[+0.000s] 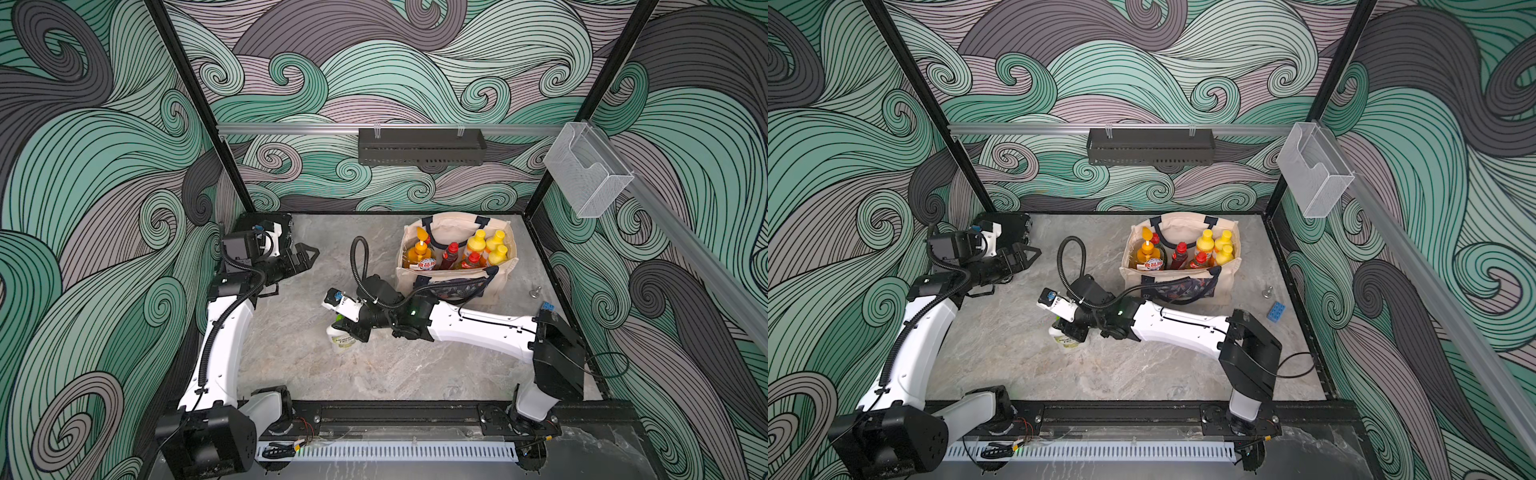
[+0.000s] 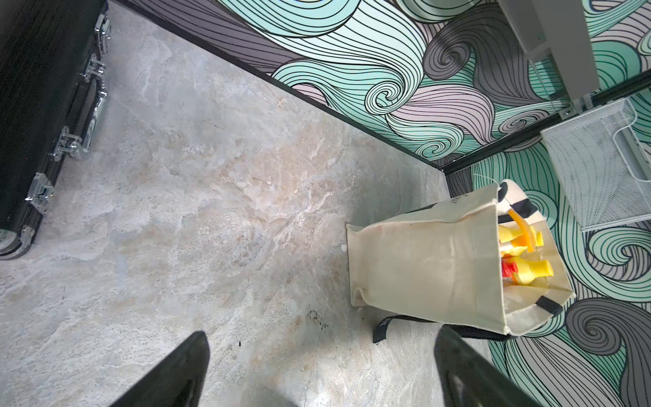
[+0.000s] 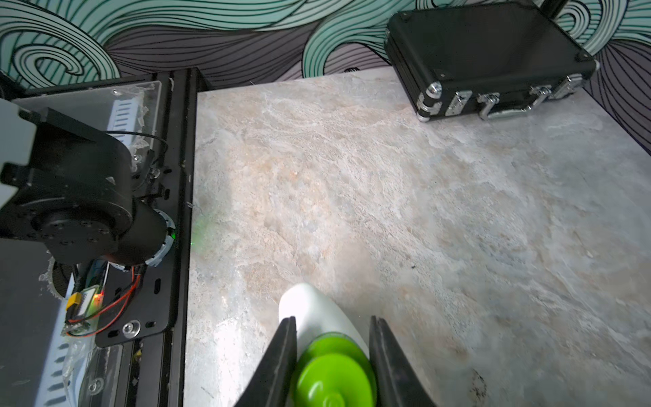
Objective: Pack dish soap into the shopping bag
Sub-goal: Pick up the bottle of dish soap at the center of the board.
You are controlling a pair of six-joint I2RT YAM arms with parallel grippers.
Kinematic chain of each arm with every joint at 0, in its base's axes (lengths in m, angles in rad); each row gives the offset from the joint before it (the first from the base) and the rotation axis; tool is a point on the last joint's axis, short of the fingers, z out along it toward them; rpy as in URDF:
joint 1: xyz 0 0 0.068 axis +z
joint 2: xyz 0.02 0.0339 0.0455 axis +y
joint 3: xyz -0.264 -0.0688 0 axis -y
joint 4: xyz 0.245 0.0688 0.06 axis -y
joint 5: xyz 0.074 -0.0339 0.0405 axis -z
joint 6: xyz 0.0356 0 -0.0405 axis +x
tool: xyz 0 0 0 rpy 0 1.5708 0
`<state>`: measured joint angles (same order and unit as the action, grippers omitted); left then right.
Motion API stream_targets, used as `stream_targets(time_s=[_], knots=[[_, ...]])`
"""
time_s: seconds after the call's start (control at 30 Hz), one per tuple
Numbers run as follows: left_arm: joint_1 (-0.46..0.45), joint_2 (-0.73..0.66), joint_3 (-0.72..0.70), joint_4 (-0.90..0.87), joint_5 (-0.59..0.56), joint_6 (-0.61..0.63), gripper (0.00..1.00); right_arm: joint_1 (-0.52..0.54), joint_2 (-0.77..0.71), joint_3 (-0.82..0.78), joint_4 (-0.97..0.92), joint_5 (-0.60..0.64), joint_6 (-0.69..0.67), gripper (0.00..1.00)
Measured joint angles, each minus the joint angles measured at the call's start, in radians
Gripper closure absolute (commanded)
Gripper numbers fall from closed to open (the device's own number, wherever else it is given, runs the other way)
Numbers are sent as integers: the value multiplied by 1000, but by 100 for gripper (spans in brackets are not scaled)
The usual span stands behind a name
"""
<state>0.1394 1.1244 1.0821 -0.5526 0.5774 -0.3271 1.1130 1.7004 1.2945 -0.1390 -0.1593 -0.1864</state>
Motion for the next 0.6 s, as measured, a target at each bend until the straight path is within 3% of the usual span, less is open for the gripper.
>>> stream_targets(time_s=[0.4, 0.6], knots=[[-116, 51, 81, -1, -24, -21, 1, -122, -188, 2, -153, 25, 6, 100], [-171, 88, 134, 0, -50, -27, 1, -180, -202, 97, -293, 28, 4, 100]])
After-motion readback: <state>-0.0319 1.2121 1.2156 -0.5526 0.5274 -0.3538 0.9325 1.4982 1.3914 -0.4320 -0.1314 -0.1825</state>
